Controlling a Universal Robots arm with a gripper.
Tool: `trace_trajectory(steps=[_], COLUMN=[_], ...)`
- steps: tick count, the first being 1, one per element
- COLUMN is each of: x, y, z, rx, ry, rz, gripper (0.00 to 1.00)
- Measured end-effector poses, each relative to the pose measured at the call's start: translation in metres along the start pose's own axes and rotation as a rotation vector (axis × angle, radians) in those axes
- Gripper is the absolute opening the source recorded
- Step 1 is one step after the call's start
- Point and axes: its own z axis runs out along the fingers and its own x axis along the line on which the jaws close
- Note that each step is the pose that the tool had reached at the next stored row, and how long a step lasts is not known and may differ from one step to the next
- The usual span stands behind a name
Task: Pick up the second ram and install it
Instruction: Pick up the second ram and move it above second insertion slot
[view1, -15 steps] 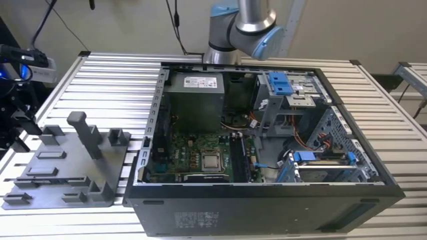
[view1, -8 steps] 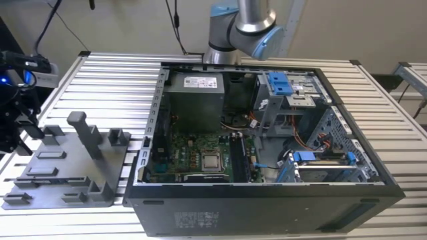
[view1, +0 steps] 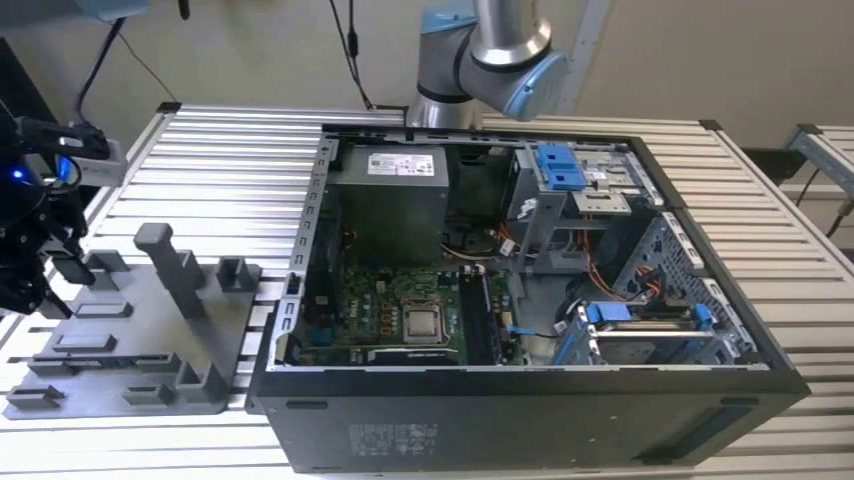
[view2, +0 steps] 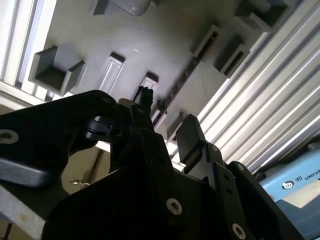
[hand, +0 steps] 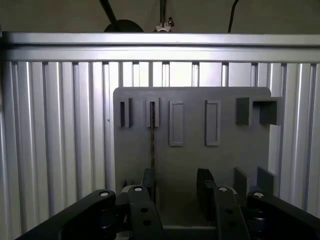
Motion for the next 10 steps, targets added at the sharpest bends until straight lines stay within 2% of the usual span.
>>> trace_trajectory(steps=[10], x=[0.0024], y=[0.0000], z=[0.0129], rx=[0.0006], ry=[-0.0008], rz=[0.000], gripper=[0.48])
